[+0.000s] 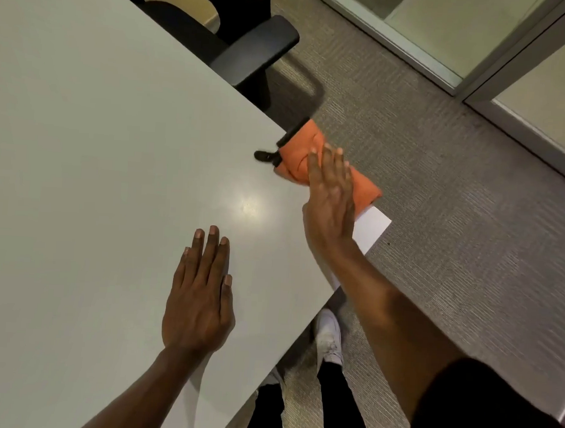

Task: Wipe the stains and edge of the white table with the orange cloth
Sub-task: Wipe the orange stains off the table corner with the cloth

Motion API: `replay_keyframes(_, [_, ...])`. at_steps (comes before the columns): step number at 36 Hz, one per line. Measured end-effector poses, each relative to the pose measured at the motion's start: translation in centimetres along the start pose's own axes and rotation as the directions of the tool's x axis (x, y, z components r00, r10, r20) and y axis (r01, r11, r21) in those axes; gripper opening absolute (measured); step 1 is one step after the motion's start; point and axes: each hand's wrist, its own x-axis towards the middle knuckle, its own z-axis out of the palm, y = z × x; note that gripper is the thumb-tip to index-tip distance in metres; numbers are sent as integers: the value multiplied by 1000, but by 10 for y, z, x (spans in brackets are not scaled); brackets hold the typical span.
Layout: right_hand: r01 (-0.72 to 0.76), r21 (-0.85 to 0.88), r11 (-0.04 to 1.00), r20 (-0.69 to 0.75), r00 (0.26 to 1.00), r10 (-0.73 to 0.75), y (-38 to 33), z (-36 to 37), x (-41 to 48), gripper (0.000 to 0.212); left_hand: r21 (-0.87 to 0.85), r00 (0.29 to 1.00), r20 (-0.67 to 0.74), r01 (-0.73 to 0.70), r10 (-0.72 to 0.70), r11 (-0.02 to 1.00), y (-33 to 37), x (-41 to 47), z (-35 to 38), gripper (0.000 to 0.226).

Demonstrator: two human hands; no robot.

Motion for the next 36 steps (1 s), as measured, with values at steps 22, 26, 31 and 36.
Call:
replay_keyframes(22, [-157, 33, 987, -123, 980, 160, 31, -3, -50, 89, 30, 1000, -12, -18, 18, 999, -2, 0, 3, 65])
replay_keyframes(26, [-243, 77, 967, -96, 964, 249, 37, -5, -1, 77, 22, 1000, -19, -17, 17, 1000, -2, -2, 3, 65])
replay_keyframes(31, [-192, -10, 981, -122, 974, 190, 23, -8, -19, 82, 24, 1000, -12, -17, 18, 1000, -2, -3, 1, 65])
replay_keyframes(36, [-106, -75, 992, -105, 990, 98, 15, -4, -85, 89, 27, 1000, -7, -15, 16, 1000, -3, -3, 2, 65])
